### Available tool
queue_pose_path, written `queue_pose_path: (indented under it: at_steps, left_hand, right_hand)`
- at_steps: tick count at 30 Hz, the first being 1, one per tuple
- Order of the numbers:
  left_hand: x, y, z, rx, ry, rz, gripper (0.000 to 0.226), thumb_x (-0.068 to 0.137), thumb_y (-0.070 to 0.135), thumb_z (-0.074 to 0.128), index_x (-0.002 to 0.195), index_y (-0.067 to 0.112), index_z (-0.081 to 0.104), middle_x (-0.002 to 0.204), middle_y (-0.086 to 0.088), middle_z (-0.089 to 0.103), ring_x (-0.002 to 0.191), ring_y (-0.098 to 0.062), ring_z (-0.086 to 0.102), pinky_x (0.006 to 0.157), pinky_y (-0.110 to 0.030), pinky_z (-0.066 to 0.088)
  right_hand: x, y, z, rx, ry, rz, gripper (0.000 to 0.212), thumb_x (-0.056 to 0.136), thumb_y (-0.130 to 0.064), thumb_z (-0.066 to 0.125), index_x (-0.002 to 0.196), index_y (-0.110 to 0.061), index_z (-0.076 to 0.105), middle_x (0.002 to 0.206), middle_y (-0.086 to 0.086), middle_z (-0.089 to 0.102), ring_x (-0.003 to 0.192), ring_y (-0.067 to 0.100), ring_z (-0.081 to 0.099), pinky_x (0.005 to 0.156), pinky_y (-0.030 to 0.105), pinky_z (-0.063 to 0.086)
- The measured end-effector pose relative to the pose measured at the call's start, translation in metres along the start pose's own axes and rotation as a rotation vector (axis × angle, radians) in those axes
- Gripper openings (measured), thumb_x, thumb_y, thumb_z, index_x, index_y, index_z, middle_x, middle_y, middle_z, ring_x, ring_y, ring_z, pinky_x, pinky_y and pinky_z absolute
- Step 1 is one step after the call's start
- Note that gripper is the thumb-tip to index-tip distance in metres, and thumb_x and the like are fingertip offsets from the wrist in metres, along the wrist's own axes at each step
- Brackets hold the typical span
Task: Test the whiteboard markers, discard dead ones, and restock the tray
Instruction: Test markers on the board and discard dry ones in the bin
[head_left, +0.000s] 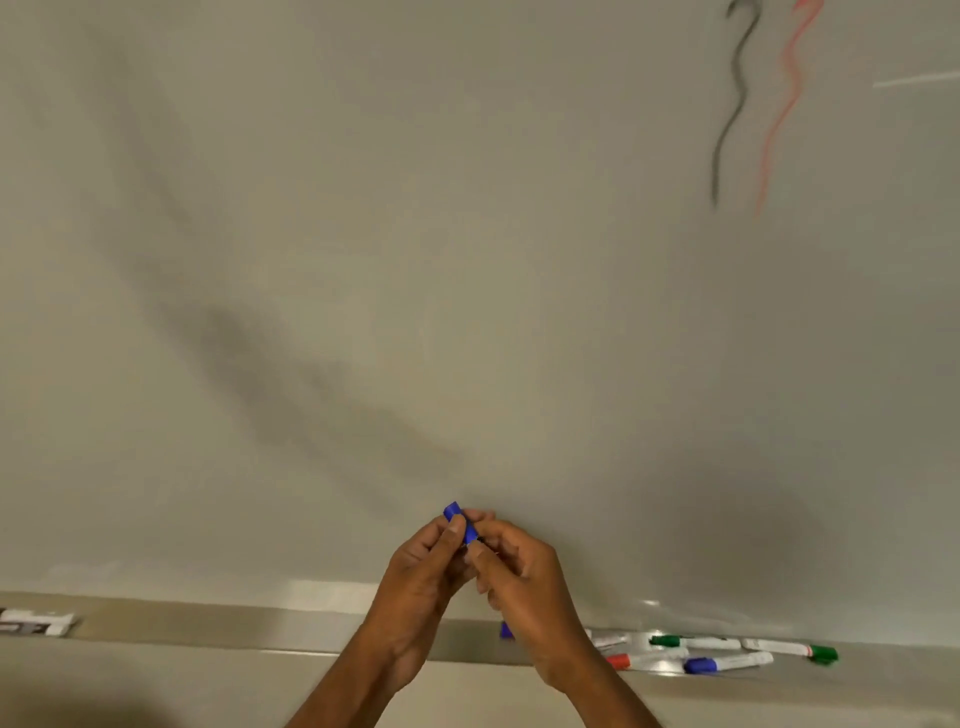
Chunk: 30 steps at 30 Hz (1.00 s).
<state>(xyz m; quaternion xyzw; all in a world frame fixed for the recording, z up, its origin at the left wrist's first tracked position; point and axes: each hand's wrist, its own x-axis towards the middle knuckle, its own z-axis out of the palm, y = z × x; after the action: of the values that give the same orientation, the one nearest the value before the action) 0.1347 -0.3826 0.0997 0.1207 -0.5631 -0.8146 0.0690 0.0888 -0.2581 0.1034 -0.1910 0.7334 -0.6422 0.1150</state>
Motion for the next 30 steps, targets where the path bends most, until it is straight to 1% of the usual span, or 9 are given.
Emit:
queue_pose_path:
  at_steps: [4, 8, 10, 12, 16, 19, 23, 27, 30]
  left_hand:
    - [-0.026, 0.037, 0.041, -0.046, 0.004, 0.060, 0.032, 0.102, 0.023, 0.054, 0.118, 0.001, 0.071, 0.121, -0.015, 0.073, 0.117, -0.030, 0.068, 0.105, -0.043, 0.049]
    - [-0.053, 0.063, 0.080, -0.040, 0.042, 0.107, 0.031, 0.099, 0.022, 0.057, 0.113, -0.001, 0.073, 0.113, -0.021, 0.074, 0.107, -0.033, 0.071, 0.095, -0.039, 0.055]
    - [-0.064, 0.074, 0.096, -0.023, 0.081, 0.129, 0.030, 0.099, 0.020, 0.058, 0.109, -0.003, 0.074, 0.107, -0.024, 0.074, 0.100, -0.035, 0.073, 0.092, -0.041, 0.056]
    - [-0.074, 0.085, 0.110, -0.013, 0.126, 0.150, 0.027, 0.099, 0.017, 0.058, 0.105, -0.004, 0.075, 0.101, -0.025, 0.075, 0.095, -0.036, 0.074, 0.090, -0.043, 0.057]
    - [-0.088, 0.103, 0.129, -0.021, 0.180, 0.164, 0.024, 0.099, 0.013, 0.059, 0.102, -0.005, 0.075, 0.097, -0.023, 0.077, 0.091, -0.036, 0.076, 0.081, -0.040, 0.060]
    - [-0.089, 0.118, 0.138, -0.046, 0.194, 0.181, 0.022, 0.098, 0.010, 0.061, 0.098, -0.007, 0.075, 0.093, -0.025, 0.076, 0.089, -0.037, 0.076, 0.072, -0.035, 0.063]
    - [-0.085, 0.138, 0.143, -0.046, 0.185, 0.236, 0.021, 0.097, 0.010, 0.063, 0.095, -0.005, 0.076, 0.089, -0.025, 0.076, 0.090, -0.038, 0.075, 0.082, -0.041, 0.060]
    - [-0.083, 0.161, 0.137, -0.026, 0.186, 0.283, 0.020, 0.097, 0.011, 0.065, 0.092, -0.003, 0.077, 0.087, -0.021, 0.077, 0.089, -0.035, 0.076, 0.090, -0.045, 0.059]
    - [-0.081, 0.180, 0.128, 0.052, 0.250, 0.447, 0.018, 0.097, 0.016, 0.065, 0.090, 0.005, 0.079, 0.083, -0.006, 0.079, 0.087, -0.023, 0.076, 0.087, -0.035, 0.059]
  right_hand:
    - [-0.017, -0.042, -0.022, -0.005, 0.040, -0.113, 0.019, 0.097, -0.024, 0.063, 0.109, -0.036, 0.074, 0.072, -0.017, 0.069, 0.064, -0.002, 0.061, 0.062, 0.013, 0.045]
    - [-0.035, -0.073, -0.047, -0.040, 0.038, -0.171, 0.019, 0.098, -0.023, 0.061, 0.108, -0.033, 0.074, 0.068, -0.003, 0.067, 0.057, 0.005, 0.056, 0.056, 0.017, 0.045]
    - [-0.042, -0.084, -0.053, -0.106, 0.064, -0.223, 0.022, 0.099, -0.024, 0.059, 0.113, -0.036, 0.071, 0.077, -0.011, 0.071, 0.066, 0.004, 0.064, 0.062, 0.015, 0.049]
    - [-0.051, -0.097, -0.057, -0.180, 0.092, -0.277, 0.025, 0.100, -0.024, 0.057, 0.120, -0.035, 0.068, 0.090, -0.022, 0.069, 0.086, -0.009, 0.066, 0.077, 0.010, 0.051]
    - [-0.065, -0.122, -0.064, -0.267, 0.128, -0.327, 0.028, 0.102, -0.025, 0.054, 0.126, -0.027, 0.067, 0.090, -0.027, 0.062, 0.086, -0.022, 0.059, 0.077, 0.000, 0.044]
    - [-0.068, -0.141, -0.069, -0.283, 0.158, -0.352, 0.028, 0.102, -0.025, 0.054, 0.126, -0.026, 0.068, 0.092, -0.026, 0.065, 0.090, -0.018, 0.061, 0.082, 0.003, 0.048]
    - [-0.064, -0.163, -0.066, -0.309, 0.224, -0.355, 0.030, 0.101, -0.030, 0.054, 0.128, -0.029, 0.066, 0.111, -0.019, 0.070, 0.092, -0.006, 0.066, 0.091, 0.005, 0.047]
    - [-0.060, -0.184, -0.054, -0.360, 0.291, -0.374, 0.026, 0.100, -0.037, 0.054, 0.120, -0.037, 0.070, 0.095, -0.029, 0.068, 0.085, -0.004, 0.068, 0.085, 0.007, 0.051]
    - [-0.054, -0.187, -0.047, -0.506, 0.321, -0.338, 0.040, 0.094, -0.061, 0.045, 0.094, -0.032, 0.072, 0.076, -0.013, 0.070, 0.076, 0.008, 0.067, 0.068, 0.022, 0.055]
